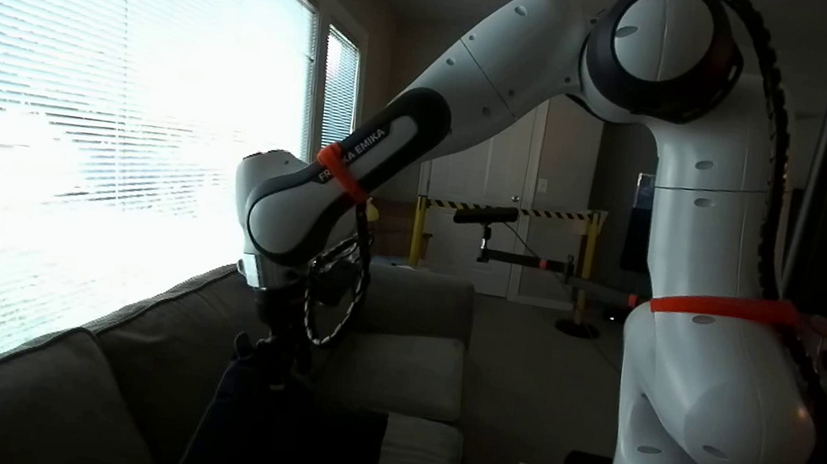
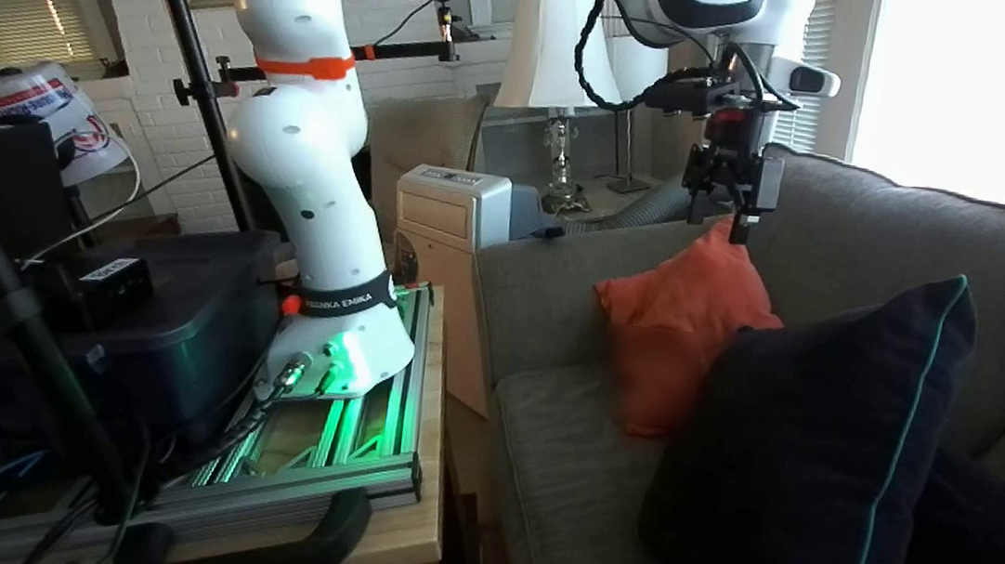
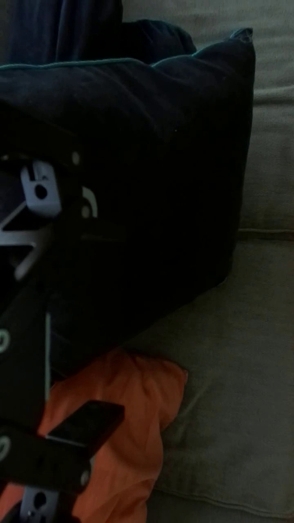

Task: Move the left black pillow to the right

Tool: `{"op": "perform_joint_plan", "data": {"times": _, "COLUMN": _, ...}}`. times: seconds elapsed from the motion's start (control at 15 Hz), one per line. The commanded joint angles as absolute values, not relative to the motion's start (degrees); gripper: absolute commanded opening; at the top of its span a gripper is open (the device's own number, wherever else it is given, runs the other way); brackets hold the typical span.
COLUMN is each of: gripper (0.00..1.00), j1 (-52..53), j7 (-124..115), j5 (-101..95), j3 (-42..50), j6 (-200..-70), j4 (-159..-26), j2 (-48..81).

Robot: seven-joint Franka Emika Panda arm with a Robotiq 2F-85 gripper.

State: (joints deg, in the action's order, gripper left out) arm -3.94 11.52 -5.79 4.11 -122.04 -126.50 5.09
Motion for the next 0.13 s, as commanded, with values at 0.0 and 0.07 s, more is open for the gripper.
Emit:
{"op": "perform_joint_plan", "data": {"times": 0.0, "gripper": 1.00, "j1": -4.1, "j7": 11.5, "j5": -5.8, "j3": 3.9, "j6": -121.9, "j4": -126.4, "j2": 5.1}}
{"op": "perform_joint_plan", "data": {"times": 0.07, "gripper": 1.00, "j1": -4.1, "j7": 11.5, "j5": -5.8, "j3": 3.9, "j6": -121.9, "j4": -126.4, "j2": 5.0}}
